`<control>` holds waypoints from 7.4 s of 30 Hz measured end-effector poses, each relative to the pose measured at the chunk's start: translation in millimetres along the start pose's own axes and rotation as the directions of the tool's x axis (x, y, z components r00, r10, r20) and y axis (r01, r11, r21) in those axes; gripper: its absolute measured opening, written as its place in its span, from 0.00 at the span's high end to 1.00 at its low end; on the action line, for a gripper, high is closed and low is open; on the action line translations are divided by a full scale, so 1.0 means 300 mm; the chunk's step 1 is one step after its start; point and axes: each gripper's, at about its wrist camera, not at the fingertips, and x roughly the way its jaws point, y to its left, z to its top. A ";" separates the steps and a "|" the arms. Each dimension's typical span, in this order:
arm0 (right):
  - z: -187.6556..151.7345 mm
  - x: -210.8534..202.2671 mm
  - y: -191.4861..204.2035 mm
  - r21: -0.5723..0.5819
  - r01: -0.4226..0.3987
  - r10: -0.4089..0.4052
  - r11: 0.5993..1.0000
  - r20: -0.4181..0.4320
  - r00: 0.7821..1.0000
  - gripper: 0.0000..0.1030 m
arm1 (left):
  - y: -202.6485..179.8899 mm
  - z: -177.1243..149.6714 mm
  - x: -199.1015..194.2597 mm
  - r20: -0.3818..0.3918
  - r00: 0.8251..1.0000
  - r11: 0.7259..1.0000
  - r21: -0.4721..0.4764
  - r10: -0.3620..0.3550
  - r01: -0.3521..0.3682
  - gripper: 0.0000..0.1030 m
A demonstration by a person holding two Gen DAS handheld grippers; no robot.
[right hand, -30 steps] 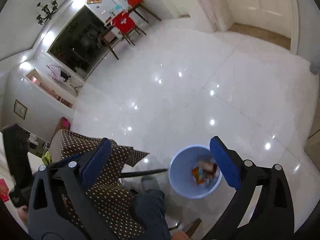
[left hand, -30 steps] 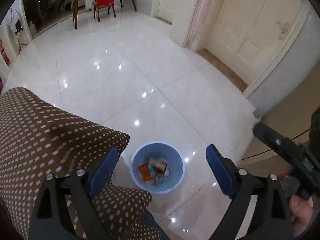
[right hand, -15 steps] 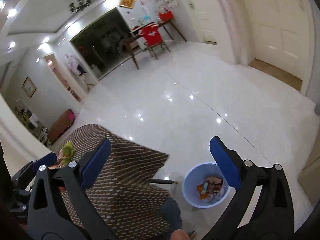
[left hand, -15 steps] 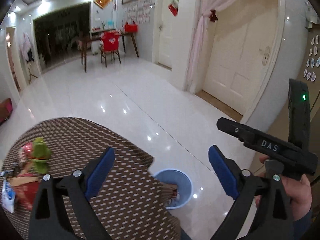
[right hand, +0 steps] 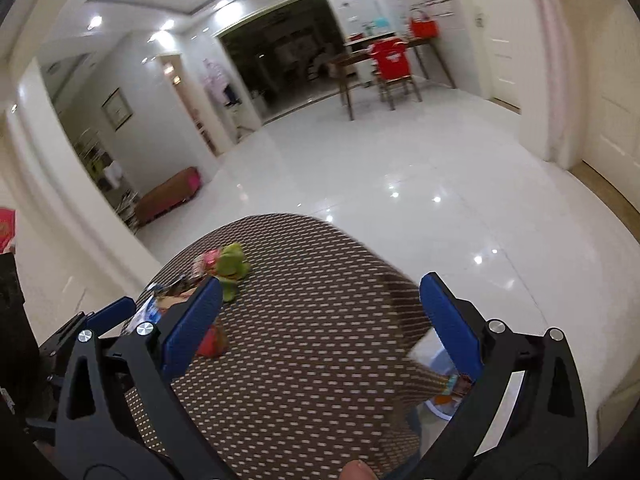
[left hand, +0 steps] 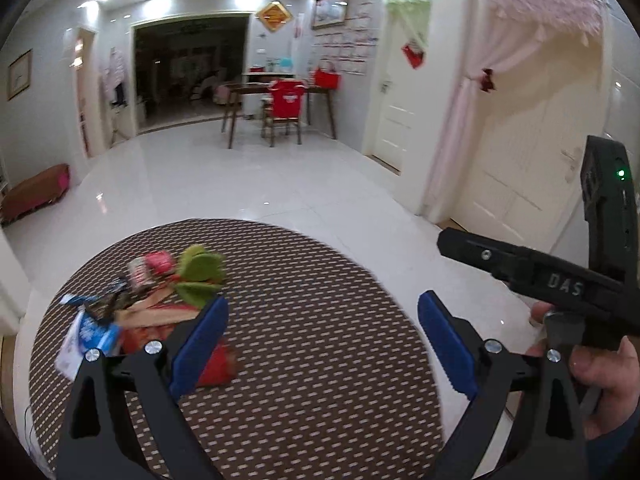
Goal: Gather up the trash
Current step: 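Move both tools back above the remaining trash on the table, then grasp the red snack bag with the right tool while the left tool grasps the toothpaste box, then carry the red bag and toothpaste box over the blue bin and open both tools, then move both tools back above the table, then grasp the black snack bag with the left tool while the right tool grasps the green plush toy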
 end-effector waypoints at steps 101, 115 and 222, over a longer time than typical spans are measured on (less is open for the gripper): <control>-0.216 0.068 -0.711 0.168 0.338 -0.308 0.926 -0.183 0.934 0.53 | -0.196 0.082 0.440 -0.177 0.967 0.979 0.062 -0.183 0.196 0.83; -0.245 0.031 -0.884 0.329 0.296 -0.258 0.897 -0.156 0.953 0.22 | -0.440 0.041 0.654 -0.335 0.907 0.943 0.122 -0.256 0.311 0.83; -0.129 0.667 0.311 -0.237 -0.189 0.107 0.953 -0.320 0.941 0.86 | 0.803 -0.145 0.250 -0.187 0.949 0.920 -0.259 0.252 -0.295 0.79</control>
